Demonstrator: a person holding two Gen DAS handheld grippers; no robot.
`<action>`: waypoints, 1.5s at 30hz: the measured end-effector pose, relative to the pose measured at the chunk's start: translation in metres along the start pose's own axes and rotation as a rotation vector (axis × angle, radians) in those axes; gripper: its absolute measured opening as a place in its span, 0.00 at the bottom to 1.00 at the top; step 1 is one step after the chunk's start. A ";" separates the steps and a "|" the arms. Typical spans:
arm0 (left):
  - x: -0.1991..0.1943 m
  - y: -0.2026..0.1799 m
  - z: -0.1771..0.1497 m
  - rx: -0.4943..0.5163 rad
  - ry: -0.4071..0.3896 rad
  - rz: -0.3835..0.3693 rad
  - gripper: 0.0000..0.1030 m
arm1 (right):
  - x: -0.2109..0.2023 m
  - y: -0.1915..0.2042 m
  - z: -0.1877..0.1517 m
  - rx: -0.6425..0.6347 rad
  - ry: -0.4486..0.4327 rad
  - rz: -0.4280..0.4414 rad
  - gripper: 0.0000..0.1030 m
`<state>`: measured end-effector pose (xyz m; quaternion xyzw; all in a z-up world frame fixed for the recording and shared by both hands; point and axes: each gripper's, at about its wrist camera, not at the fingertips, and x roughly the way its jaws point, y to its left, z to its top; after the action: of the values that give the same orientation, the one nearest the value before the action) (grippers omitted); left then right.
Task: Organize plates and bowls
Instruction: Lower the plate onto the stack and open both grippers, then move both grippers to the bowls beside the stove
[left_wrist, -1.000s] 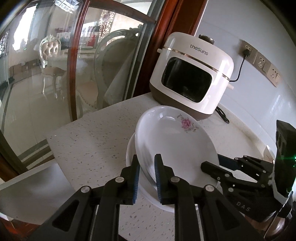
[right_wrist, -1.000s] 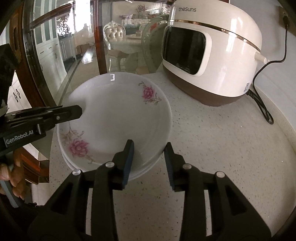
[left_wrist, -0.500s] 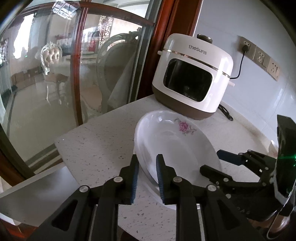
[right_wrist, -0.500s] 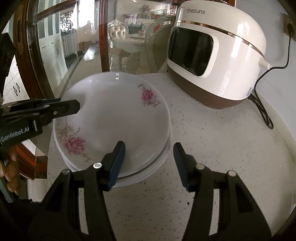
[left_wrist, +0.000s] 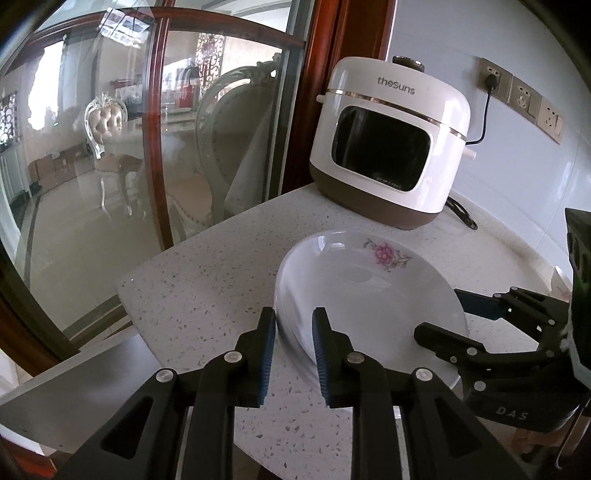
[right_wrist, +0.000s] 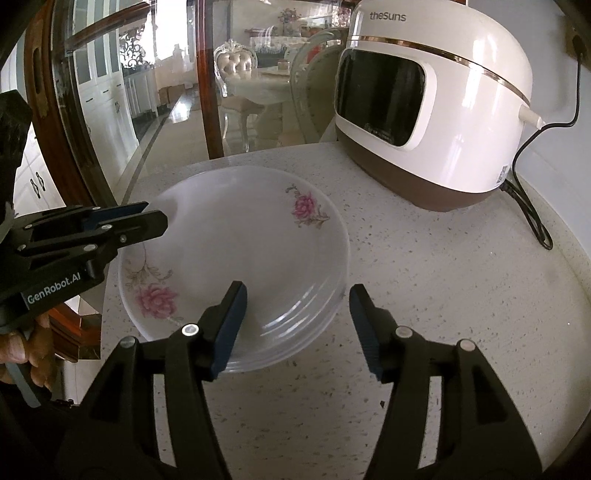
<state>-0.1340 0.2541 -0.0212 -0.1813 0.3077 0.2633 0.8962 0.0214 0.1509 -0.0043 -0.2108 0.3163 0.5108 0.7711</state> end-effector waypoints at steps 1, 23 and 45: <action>0.001 0.001 0.000 -0.003 0.006 0.001 0.35 | 0.000 -0.001 0.000 0.004 0.001 -0.007 0.65; -0.030 -0.018 0.020 -0.023 -0.099 -0.138 0.58 | -0.046 -0.051 0.007 0.232 -0.088 -0.119 0.82; -0.051 -0.205 0.024 0.198 -0.023 -0.549 0.58 | -0.266 -0.200 -0.124 0.719 -0.190 -0.427 0.86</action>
<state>-0.0373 0.0841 0.0634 -0.1665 0.2611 -0.0183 0.9507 0.0981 -0.1811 0.0951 0.0588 0.3510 0.2140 0.9097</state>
